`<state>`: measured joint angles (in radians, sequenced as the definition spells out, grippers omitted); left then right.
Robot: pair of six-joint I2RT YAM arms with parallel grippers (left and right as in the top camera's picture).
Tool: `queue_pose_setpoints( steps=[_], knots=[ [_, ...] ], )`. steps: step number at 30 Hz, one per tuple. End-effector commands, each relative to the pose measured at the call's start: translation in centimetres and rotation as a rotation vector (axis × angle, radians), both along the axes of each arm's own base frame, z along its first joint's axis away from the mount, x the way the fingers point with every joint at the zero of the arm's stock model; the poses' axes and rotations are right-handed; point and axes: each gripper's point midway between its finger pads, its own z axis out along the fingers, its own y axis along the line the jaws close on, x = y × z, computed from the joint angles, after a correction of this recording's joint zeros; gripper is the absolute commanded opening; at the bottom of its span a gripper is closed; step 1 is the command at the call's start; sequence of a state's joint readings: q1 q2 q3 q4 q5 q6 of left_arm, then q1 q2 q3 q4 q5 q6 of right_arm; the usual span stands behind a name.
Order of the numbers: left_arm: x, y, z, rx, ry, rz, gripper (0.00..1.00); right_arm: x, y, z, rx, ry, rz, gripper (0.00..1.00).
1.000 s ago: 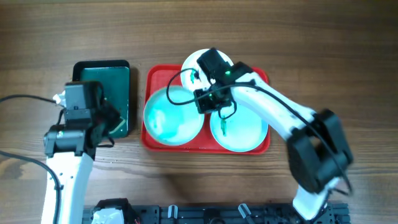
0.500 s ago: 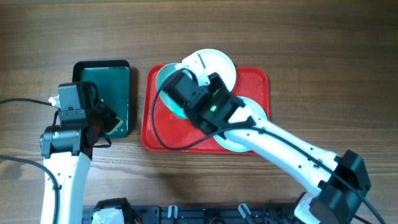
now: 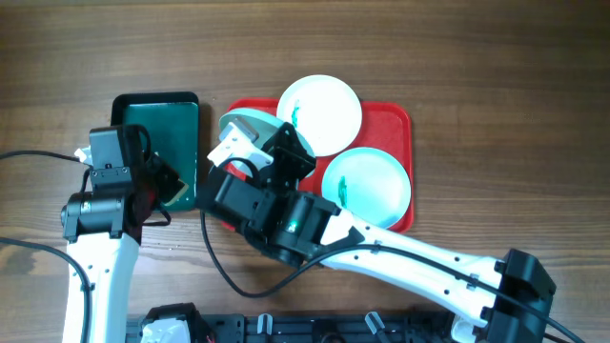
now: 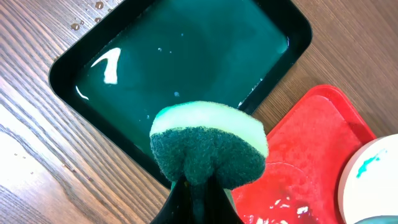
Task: Clean dirty plates on tray and stack at the side
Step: 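Lift the cleaned plate with the right gripper and set it right of the tray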
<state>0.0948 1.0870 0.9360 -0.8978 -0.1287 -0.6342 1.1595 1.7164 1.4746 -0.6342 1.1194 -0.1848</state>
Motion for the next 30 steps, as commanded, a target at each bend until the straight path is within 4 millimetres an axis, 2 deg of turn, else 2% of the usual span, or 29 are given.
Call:
queue_pose_setpoints(
  steps=[1,5,7,11,14,18,21,25,26,29,30],
  knots=[
    [0.0,0.1,0.1,-0.005,-0.008,0.006,0.04,0.1,0.3,0.4,0.052,0.001,-0.002,0.04],
    [0.0,0.1,0.1,-0.005,-0.008,0.006,0.04,0.5,-0.3,0.0,0.121,0.010,-0.039,0.04],
    [0.0,0.1,0.1,-0.005,-0.008,0.006,0.04,0.8,-0.2,-1.8,0.204,0.105,-0.036,0.04],
    [0.0,0.1,0.1,-0.005,-0.009,0.006,0.04,2.1,-0.4,-6.5,0.471,0.446,-0.041,0.04],
    [0.0,0.1,0.1,-0.005,-0.008,0.006,0.04,4.1,-2.6,-8.0,0.592,0.596,-0.078,0.04],
    [0.0,0.1,0.1,-0.005,-0.009,0.006,0.04,8.3,-11.3,-9.4,0.782,0.698,-0.313,0.04],
    [0.0,0.1,0.1,-0.005,-0.008,0.006,0.04,10.3,-19.4,-10.1,0.947,0.748,-0.478,0.04],
    [0.1,0.1,-0.1,-0.006,0.001,0.006,0.04,11.2,-28.7,-10.4,1.129,0.718,-0.653,0.04],
    [0.1,0.1,-0.3,-0.007,0.011,0.006,0.04,11.0,-32.1,-10.8,1.163,0.685,-0.729,0.04],
    [0.2,0.1,-0.9,-0.009,0.032,0.006,0.04,10.0,-36.9,-12.4,1.222,0.636,-0.869,0.04],
    [0.3,0.1,-1.2,-0.010,0.040,0.006,0.04,9.6,-38.0,-13.1,1.243,0.623,-0.912,0.04]
  ],
)
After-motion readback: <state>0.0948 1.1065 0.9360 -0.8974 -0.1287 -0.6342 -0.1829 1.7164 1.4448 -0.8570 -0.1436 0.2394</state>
